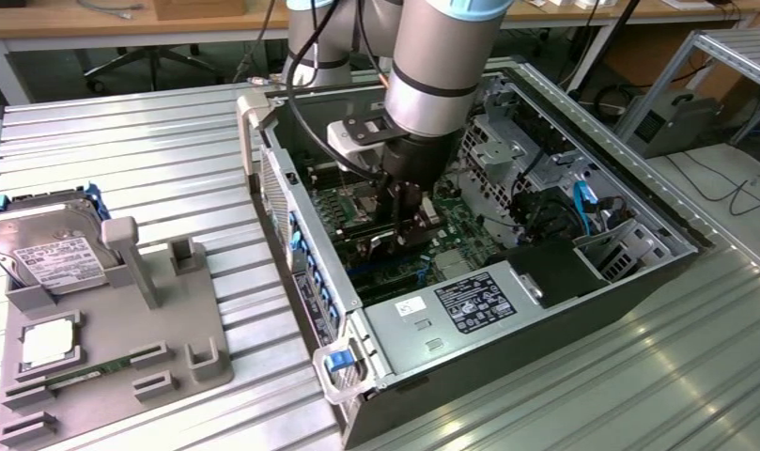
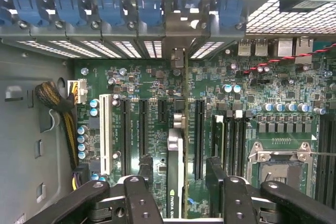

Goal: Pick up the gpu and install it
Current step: 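Insert the gpu into the slot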

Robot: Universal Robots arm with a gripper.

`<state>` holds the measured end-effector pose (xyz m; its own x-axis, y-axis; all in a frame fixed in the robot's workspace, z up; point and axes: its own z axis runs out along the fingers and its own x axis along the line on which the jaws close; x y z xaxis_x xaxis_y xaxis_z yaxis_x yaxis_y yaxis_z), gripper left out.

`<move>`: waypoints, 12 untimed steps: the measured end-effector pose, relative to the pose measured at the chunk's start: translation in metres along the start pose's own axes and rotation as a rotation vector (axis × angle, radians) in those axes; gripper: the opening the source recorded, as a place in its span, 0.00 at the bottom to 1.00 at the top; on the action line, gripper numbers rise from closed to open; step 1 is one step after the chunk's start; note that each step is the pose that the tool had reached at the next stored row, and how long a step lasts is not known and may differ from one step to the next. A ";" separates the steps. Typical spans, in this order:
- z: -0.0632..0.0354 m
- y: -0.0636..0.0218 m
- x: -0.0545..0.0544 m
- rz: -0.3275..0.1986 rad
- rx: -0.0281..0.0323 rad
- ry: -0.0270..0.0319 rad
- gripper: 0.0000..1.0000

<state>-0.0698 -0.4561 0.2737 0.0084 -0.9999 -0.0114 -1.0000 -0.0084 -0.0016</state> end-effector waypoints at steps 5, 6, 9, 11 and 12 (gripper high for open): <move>0.0000 0.0000 -0.001 0.000 0.0000 -0.0001 0.53; 0.0001 0.0000 -0.001 0.000 0.0000 -0.0001 0.53; 0.0001 0.0001 -0.003 0.000 0.0000 -0.0001 0.53; 0.0001 0.0001 -0.003 0.000 0.0000 -0.0001 0.53; 0.0000 0.0001 -0.003 0.000 0.0000 0.0000 0.53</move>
<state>-0.0700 -0.4532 0.2737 0.0083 -0.9999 -0.0114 -1.0000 -0.0083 -0.0016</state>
